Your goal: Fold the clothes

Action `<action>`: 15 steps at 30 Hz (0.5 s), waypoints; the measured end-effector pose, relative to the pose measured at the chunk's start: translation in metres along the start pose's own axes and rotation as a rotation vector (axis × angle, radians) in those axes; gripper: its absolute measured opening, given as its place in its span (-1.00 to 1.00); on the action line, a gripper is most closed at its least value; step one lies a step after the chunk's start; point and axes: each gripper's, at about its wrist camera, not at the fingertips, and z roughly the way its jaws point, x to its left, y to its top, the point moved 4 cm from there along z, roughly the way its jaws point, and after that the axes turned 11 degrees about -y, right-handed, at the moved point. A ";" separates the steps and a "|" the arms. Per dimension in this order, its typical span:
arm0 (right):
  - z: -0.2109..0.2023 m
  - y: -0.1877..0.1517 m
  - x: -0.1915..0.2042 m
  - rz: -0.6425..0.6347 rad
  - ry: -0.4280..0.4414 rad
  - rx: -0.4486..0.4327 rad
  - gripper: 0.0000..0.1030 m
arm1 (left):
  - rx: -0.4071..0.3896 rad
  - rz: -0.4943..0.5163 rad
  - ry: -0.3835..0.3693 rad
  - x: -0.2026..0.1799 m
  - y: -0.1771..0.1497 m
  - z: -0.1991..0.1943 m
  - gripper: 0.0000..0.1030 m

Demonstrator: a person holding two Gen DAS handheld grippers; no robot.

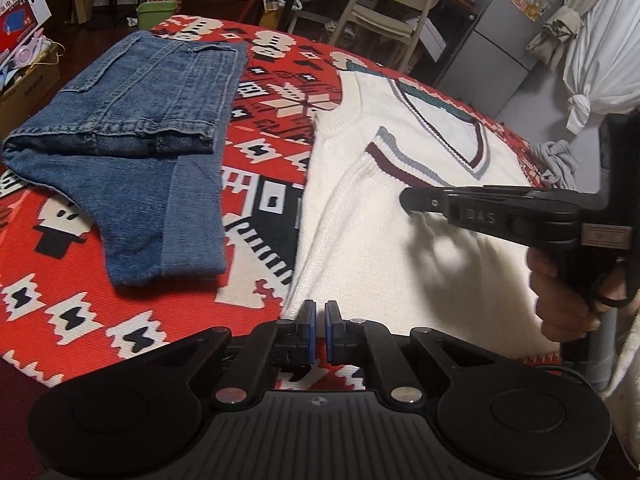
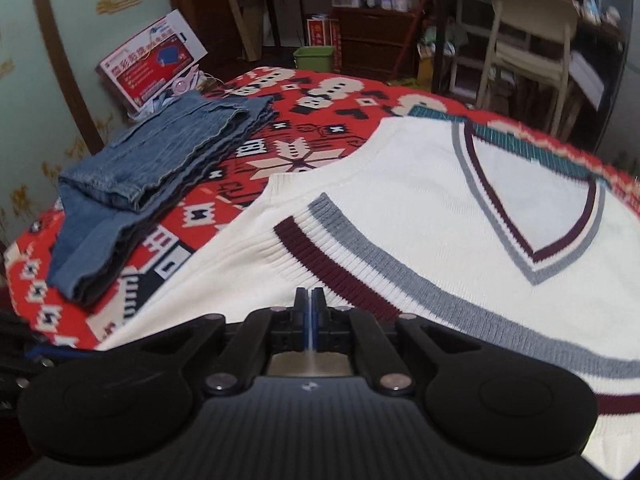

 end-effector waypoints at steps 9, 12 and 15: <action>-0.019 -0.013 0.064 -0.153 0.153 -0.011 -0.93 | -0.005 -0.014 -0.007 0.004 0.000 -0.002 -0.87; -0.019 -0.016 0.084 -0.187 0.191 -0.005 -0.94 | -0.007 -0.028 -0.009 0.008 0.000 -0.002 -0.99; -0.017 -0.016 0.090 -0.202 0.209 0.007 -0.94 | -0.010 -0.042 -0.022 0.010 0.000 -0.002 -0.96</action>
